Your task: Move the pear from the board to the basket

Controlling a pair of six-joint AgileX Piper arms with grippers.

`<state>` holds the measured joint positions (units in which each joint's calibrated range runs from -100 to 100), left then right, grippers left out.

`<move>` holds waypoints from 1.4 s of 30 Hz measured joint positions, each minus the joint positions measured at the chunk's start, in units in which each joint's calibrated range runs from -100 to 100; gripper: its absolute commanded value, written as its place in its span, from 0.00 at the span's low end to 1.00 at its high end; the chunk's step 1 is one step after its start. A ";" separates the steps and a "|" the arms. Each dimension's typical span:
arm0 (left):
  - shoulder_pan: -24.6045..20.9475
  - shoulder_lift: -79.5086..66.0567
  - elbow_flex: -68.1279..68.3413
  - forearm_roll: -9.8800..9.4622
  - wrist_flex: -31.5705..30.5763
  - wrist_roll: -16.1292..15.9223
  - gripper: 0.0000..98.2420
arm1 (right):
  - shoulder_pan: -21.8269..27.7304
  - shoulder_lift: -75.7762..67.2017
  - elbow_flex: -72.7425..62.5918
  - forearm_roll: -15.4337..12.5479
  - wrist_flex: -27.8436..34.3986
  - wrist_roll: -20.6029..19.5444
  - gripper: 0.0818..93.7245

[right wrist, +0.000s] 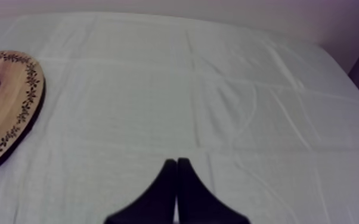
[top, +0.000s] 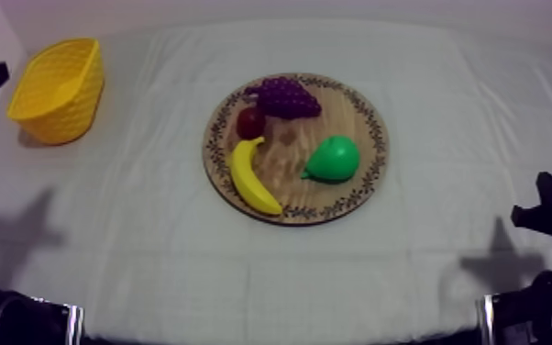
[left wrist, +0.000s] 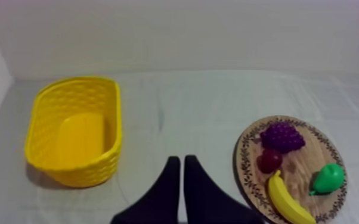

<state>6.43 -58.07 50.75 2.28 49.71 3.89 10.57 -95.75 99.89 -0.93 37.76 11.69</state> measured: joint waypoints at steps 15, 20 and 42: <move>7.90 29.82 -29.38 0.98 18.63 3.63 0.00 | 0.00 0.00 0.00 0.05 0.00 0.00 0.00; 11.16 35.29 -31.26 0.74 21.37 6.09 0.00 | 0.00 0.00 0.00 0.05 0.00 0.00 0.00; 28.73 50.31 -38.71 -2.85 17.30 7.15 0.00 | 0.00 0.00 0.00 0.05 0.00 0.00 0.00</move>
<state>35.16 -7.76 12.04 -0.57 67.01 11.05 10.57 -95.75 99.89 -0.88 37.76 11.69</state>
